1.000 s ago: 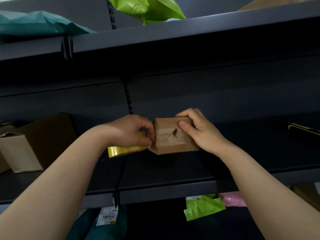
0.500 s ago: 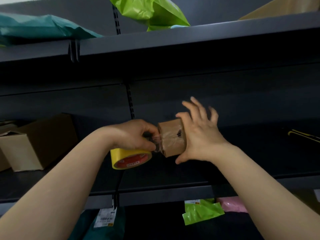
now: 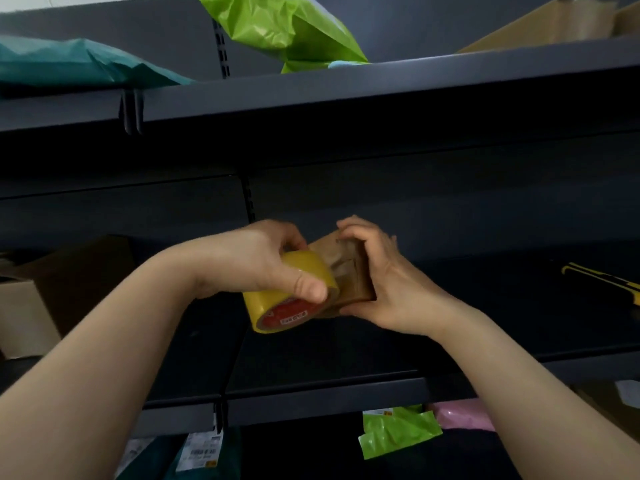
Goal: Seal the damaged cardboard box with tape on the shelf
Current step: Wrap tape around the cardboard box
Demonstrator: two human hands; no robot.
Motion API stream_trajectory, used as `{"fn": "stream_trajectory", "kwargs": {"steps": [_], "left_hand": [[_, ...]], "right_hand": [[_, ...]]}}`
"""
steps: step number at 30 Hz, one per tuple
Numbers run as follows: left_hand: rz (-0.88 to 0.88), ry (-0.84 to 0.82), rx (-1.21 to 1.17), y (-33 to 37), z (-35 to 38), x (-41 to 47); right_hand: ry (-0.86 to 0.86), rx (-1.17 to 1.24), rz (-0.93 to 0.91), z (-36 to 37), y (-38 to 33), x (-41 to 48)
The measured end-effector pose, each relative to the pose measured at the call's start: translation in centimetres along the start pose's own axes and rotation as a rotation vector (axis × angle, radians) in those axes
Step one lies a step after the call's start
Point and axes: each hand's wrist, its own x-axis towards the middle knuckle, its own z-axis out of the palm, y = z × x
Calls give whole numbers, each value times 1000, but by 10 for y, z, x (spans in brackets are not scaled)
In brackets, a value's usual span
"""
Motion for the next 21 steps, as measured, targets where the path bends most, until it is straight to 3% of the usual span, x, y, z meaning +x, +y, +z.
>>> {"fn": "stream_trajectory", "kwargs": {"steps": [3, 9, 11, 14, 21], "left_hand": [[111, -106, -155, -15, 0, -5], [261, 28, -391, -33, 0, -5], [228, 157, -212, -33, 0, -4], [134, 299, 285, -37, 3, 1], [54, 426, 866, -44, 7, 13]], "right_hand": [[22, 64, 78, -4, 9, -5], [44, 81, 142, 0, 11, -9], [73, 96, 147, 2, 13, -11], [92, 101, 156, 3, 14, -13], [124, 125, 167, 2, 18, -16]]}}
